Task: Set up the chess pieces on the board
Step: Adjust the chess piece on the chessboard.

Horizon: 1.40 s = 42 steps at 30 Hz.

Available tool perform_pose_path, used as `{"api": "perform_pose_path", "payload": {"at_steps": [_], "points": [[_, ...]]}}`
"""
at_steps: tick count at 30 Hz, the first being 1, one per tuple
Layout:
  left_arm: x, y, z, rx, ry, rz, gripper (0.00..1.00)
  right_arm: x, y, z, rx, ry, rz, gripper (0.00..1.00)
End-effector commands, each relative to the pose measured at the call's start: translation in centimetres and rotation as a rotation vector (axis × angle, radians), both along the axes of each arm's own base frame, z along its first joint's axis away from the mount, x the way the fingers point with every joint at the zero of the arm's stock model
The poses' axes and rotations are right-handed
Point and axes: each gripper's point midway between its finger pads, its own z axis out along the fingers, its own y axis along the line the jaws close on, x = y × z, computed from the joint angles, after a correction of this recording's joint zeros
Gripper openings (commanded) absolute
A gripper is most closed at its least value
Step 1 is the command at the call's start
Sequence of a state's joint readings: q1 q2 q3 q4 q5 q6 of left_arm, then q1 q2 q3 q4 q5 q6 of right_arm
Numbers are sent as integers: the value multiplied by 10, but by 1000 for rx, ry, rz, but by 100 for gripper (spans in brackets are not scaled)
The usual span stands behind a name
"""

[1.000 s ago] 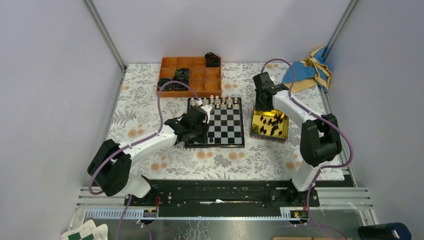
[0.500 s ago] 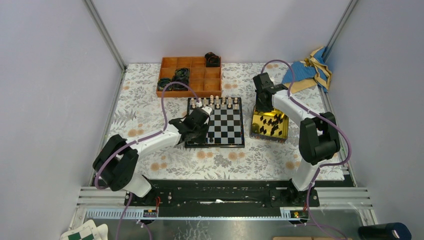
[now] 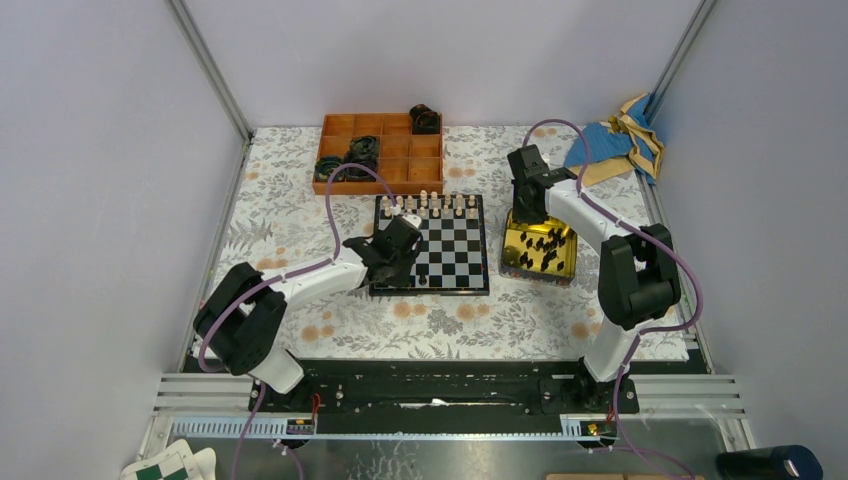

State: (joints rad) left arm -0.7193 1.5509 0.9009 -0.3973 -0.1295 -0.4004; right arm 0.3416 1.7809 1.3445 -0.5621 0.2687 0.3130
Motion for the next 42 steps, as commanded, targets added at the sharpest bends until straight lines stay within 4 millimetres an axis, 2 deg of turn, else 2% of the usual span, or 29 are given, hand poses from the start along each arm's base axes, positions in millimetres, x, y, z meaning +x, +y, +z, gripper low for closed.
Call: {"api": "perform_pose_path", "payload": {"at_steps": [1,22,27,29,32,34,38,42], "points": [[9,0,6,14,-34,33,0,6,-1,11,17,-43,4,31],[14,-1,11,19,-49,38,0,10,0,15,23,-51,14,31],[20,-13,28,-27,-66,18,1,13,-3,16,17,-53,11,34],[25,-19,40,-46,-84,12,8,15,-4,16,18,-49,10,37],[33,-25,59,-71,-117,9,32,17,-5,15,18,-41,7,45],[37,-29,70,-89,-138,9,43,17,-5,11,18,-31,6,47],[42,-33,88,-117,-173,13,55,16,-5,4,23,-10,3,47],[45,-32,101,-132,-205,26,59,16,-3,-8,31,16,0,47]]}}
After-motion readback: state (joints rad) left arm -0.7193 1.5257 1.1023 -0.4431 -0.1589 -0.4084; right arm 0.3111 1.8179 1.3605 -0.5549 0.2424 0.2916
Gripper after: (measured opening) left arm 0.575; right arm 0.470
